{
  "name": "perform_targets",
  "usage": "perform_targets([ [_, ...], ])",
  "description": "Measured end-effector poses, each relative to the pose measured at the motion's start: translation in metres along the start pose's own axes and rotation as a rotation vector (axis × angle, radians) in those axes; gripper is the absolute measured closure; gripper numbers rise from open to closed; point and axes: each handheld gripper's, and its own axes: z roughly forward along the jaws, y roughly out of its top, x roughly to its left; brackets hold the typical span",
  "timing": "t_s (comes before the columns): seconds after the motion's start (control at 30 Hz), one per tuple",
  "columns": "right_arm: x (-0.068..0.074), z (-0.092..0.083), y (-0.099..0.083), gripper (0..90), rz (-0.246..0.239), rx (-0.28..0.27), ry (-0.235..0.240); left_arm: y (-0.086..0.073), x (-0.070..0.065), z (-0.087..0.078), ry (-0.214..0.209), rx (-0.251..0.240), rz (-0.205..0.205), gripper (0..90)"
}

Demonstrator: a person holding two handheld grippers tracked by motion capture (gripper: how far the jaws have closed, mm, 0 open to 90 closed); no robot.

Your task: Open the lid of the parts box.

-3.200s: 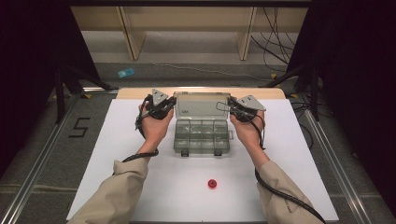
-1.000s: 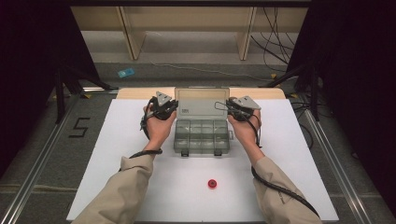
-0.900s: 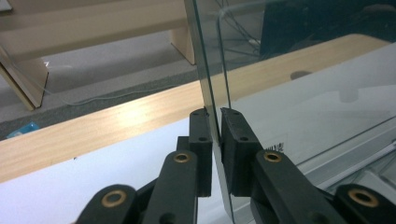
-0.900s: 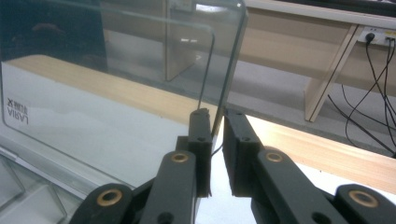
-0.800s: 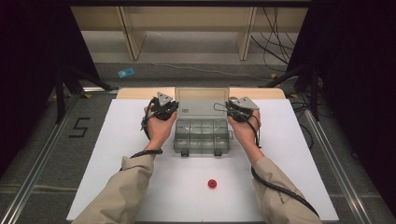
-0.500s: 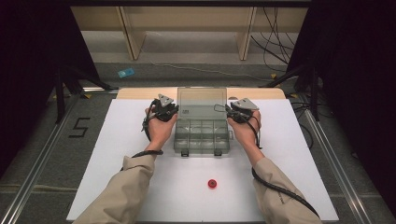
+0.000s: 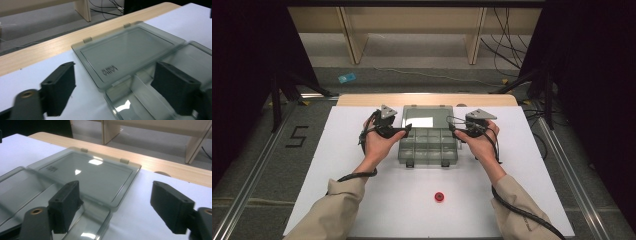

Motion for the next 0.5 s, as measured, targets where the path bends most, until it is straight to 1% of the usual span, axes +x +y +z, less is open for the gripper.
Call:
perform_targets([
  [0.03,0.001,-0.002,-0.001,21.5,-0.011,-0.019,0.004,-0.001,0.0,-0.006,-0.007,0.004,0.008,14.6],
  [0.07,0.002,-0.006,-0.001,21.0,-0.006,-0.02,0.017,-0.003,-0.001,-0.011,-0.007,0.002,0.004,13.0],
  [0.1,0.004,-0.011,-0.002,20.3,-0.002,-0.023,0.029,-0.005,-0.002,-0.016,-0.015,-0.009,-0.011,11.1],
  [0.13,0.005,-0.016,-0.003,19.6,-0.007,-0.015,0.038,-0.006,-0.001,-0.021,-0.023,0.0,-0.002,9.8],
  [0.17,0.008,-0.02,-0.004,19.2,0.004,-0.018,0.056,-0.009,-0.003,-0.025,-0.028,-0.005,-0.006,9.7],
  [0.2,0.009,-0.023,-0.005,18.8,-0.011,-0.021,0.057,-0.011,-0.003,-0.03,-0.028,0.008,0.012,8.9],
  [0.23,0.011,-0.027,-0.007,18.3,-0.016,-0.024,0.071,-0.013,-0.005,-0.034,-0.032,0.005,0.01,7.7],
  [0.27,0.012,-0.031,-0.008,17.9,-0.014,-0.02,0.079,-0.016,-0.005,-0.039,-0.035,0.021,0.026,7.2],
  [0.3,0.014,-0.035,-0.01,17.7,-0.022,-0.022,0.082,-0.018,-0.006,-0.043,-0.039,0.023,0.029,6.5],
  [0.33,0.015,-0.039,-0.012,17.6,-0.011,-0.018,0.095,-0.021,-0.007,-0.047,-0.045,0.018,0.015,5.9],
  [0.37,0.016,-0.042,-0.014,17.5,-0.022,-0.033,0.099,-0.023,-0.007,-0.052,-0.05,0.022,0.016,5.7],
  [0.4,0.018,-0.046,-0.016,17.3,-0.024,-0.025,0.107,-0.025,-0.009,-0.055,-0.056,0.018,0.006,5.7],
  [0.43,0.019,-0.05,-0.018,17.3,-0.036,-0.034,0.108,-0.027,-0.009,-0.06,-0.061,0.016,0.014,5.4],
  [0.47,0.02,-0.055,-0.02,17.2,-0.034,-0.018,0.115,-0.029,-0.011,-0.064,-0.067,0.012,0.003,5.4],
  [0.5,0.021,-0.059,-0.022,17.2,-0.041,-0.017,0.116,-0.031,-0.013,-0.068,-0.074,0.012,0.006,5.3],
])
